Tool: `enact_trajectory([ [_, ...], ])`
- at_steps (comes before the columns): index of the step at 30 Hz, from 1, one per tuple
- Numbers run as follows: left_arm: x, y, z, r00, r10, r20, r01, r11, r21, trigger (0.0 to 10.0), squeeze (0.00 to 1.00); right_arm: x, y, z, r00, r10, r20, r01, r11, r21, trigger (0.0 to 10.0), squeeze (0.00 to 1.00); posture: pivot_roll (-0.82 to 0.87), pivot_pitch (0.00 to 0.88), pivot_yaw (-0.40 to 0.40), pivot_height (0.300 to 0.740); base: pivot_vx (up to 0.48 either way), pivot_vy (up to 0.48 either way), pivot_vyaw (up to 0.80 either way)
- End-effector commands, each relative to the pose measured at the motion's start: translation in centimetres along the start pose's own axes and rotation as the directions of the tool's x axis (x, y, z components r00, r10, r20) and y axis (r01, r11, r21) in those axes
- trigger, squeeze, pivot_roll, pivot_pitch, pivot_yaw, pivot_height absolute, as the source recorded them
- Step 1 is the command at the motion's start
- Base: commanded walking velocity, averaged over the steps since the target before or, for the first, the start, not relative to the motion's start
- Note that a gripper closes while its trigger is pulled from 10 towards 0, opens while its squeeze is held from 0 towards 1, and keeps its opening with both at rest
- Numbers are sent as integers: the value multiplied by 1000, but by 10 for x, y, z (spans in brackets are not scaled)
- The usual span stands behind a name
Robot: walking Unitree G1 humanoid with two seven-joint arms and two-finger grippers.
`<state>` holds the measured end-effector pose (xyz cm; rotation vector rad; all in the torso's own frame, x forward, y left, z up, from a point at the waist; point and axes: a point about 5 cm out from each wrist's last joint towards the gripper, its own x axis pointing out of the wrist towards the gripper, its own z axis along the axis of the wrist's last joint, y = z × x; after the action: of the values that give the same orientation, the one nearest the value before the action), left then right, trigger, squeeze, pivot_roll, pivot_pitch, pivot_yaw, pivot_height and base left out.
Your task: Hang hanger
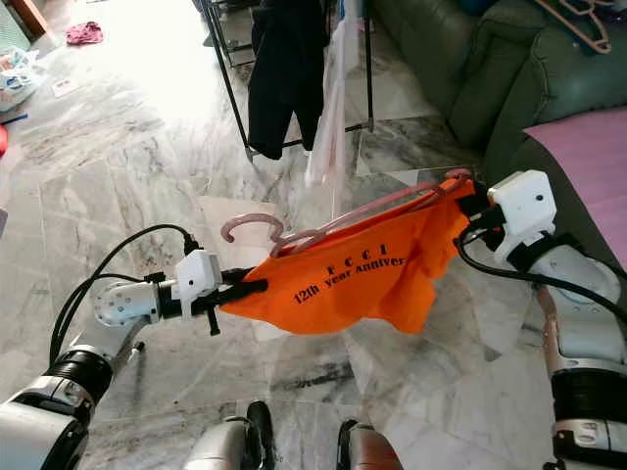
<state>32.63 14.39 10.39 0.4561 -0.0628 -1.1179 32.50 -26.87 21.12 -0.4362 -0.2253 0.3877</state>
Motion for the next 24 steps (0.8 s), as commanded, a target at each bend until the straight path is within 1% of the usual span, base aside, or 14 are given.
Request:
enact_trajectory([
  [1, -19, -12, -27, 993, 8, -116, -18, 996, -87, 0, 0, -7, -29, 27, 991, -111, 80, 116, 991, -61, 0, 0, -63, 233, 36, 740, 0, 0, 0],
  [3, -21, -14, -30, 991, 12, -136, -25, 995, -94, 0, 0, -7, -31, 33, 989, -115, 95, 122, 989, -79, 0, 0, -70, 234, 38, 740, 0, 0, 0],
  [4, -23, -13, -32, 989, 29, -147, -45, 993, -107, 0, 0, -6, -30, 36, 988, -114, 102, 123, 989, -85, 0, 0, -76, 232, 34, 740, 0, 0, 0],
  [7, -24, -12, -34, 986, 54, -156, -74, 989, -125, 0, 0, -6, -29, 38, 988, -112, 105, 122, 988, -97, 0, 0, -79, 230, 33, 740, 0, 0, 0],
  [9, -29, -11, -39, 977, 101, -187, -130, 979, -154, 0, 0, -5, -29, 41, 990, -103, 100, 115, 985, -131, 0, 0, -90, 223, 30, 740, 0, 0, 0],
  [11, -29, -11, -40, 977, 102, -189, -132, 979, -155, 0, 0, -5, -29, 41, 990, -104, 100, 116, 985, -131, 0, 0, -90, 223, 30, 740, 0, 0, 0],
  [13, -30, -12, -43, 972, 117, -203, -152, 975, -165, 0, 0, -6, -32, 43, 989, -116, 92, 129, 980, -152, 0, 0, -107, 221, 29, 740, 0, 0, 0],
  [14, -33, -13, -47, 963, 145, -225, -191, 962, -194, 0, 0, -7, -35, 46, 986, -139, 90, 153, 974, -168, 0, 0, -113, 221, 30, 740, 0, 0, 0],
  [16, -35, -14, -49, 958, 155, -241, -205, 958, -200, 0, 0, -8, -37, 47, 984, -157, 87, 171, 969, -177, 0, 0, -122, 222, 31, 740, 0, 0, 0],
  [18, -34, -16, -50, 958, 152, -245, -202, 959, -197, 0, 0, -11, -39, 46, 983, -164, 81, 176, 967, -186, 0, 0, -128, 222, 33, 740, 0, 0, 0],
  [20, -32, -14, -50, 954, 181, -238, -231, 952, -202, 0, 0, -15, -41, 44, 979, -193, 62, 202, 959, -200, 0, 0, -137, 226, 40, 740, 0, 0, 0],
  [21, -29, -11, -46, 952, 219, -214, -262, 943, -205, 0, 0, -19, -42, 42, 970, -236, 53, 242, 950, -198, 0, 0, -147, 235, 51, 740, 0, 0, 0],
  [24, -24, -10, -43, 953, 235, -190, -274, 938, -214, 0, 0, -21, -42, 40, 964, -259, 51, 264, 946, -190, 0, 0, -153, 241, 59, 740, 0, 0, 0],
])
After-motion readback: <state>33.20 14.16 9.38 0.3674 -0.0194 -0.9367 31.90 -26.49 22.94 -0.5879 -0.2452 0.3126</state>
